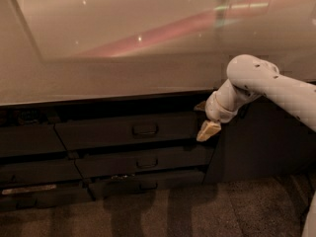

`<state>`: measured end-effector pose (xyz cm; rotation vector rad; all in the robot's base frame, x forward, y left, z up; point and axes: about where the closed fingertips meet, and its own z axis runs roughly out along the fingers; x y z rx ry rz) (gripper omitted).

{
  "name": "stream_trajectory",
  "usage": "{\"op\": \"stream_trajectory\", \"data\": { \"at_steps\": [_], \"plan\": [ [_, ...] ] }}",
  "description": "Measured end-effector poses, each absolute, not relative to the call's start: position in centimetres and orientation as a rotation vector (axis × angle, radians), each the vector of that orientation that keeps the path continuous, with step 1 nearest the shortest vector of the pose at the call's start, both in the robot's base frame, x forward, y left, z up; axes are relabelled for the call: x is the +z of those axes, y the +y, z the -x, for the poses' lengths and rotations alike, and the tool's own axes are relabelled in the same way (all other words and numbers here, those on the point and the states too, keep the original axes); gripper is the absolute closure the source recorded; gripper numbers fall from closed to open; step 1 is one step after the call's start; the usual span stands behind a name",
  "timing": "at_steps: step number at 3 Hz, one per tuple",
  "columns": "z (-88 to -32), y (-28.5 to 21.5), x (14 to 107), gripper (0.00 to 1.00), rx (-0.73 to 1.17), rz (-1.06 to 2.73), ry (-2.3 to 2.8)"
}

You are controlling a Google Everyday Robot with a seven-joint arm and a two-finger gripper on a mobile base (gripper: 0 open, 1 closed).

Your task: Open top drawer

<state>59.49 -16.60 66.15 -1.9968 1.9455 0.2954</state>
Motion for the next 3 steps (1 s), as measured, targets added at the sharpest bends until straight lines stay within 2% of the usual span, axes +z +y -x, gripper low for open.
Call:
{"op": "stream_trajectory", "data": {
  "at_steps": [2, 3],
  "plan": [
    [-59.49, -16.59, 66.14, 0.89, 0.296, 1.997, 1.946],
    [-59.49, -16.59, 66.16, 1.00, 0.296, 1.997, 1.946]
  ]
}}
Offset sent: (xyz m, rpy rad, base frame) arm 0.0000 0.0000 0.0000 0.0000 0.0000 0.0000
